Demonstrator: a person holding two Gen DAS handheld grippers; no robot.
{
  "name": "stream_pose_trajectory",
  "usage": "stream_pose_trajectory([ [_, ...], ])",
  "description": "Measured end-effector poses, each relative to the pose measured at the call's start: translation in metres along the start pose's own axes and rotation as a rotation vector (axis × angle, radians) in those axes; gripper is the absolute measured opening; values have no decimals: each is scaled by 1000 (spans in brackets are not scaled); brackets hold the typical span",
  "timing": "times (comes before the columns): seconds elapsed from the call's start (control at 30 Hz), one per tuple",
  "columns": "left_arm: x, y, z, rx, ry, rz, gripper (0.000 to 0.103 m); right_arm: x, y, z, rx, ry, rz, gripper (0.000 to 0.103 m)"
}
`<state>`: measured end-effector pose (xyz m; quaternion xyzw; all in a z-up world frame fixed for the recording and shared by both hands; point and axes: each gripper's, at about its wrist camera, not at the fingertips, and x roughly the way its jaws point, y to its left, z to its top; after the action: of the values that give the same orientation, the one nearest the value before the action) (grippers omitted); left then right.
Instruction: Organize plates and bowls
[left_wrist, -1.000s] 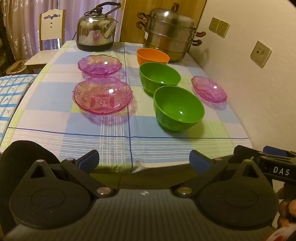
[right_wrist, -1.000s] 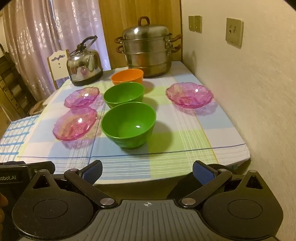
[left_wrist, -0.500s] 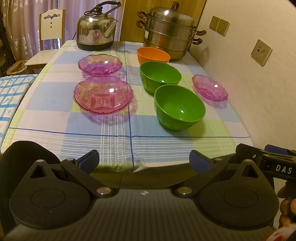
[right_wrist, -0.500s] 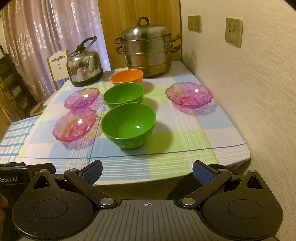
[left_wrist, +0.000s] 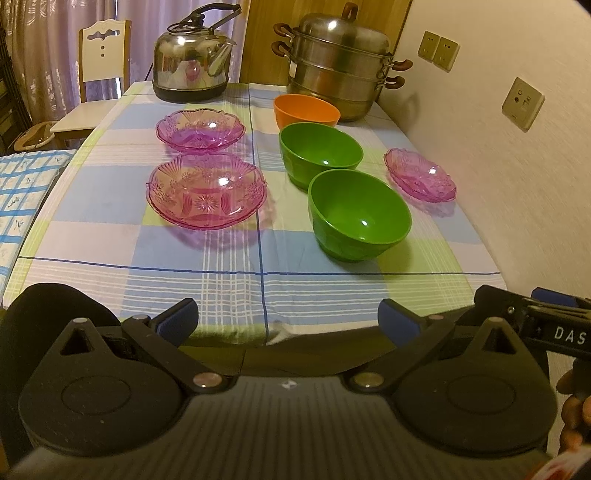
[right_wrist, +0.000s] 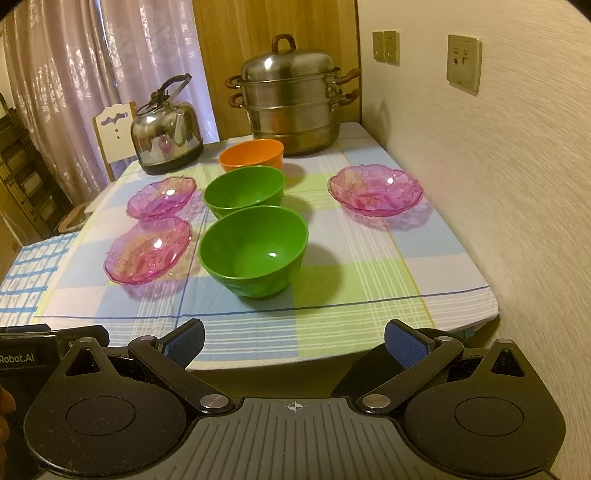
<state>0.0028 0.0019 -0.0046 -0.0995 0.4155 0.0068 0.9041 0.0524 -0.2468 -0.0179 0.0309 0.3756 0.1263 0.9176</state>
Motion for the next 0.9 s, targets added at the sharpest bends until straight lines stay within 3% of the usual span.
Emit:
stream_pose_trajectory([
  [0.9, 1, -1, -2, -4, 5, -5, 103, 1, -1, -1, 3, 2, 5, 103],
])
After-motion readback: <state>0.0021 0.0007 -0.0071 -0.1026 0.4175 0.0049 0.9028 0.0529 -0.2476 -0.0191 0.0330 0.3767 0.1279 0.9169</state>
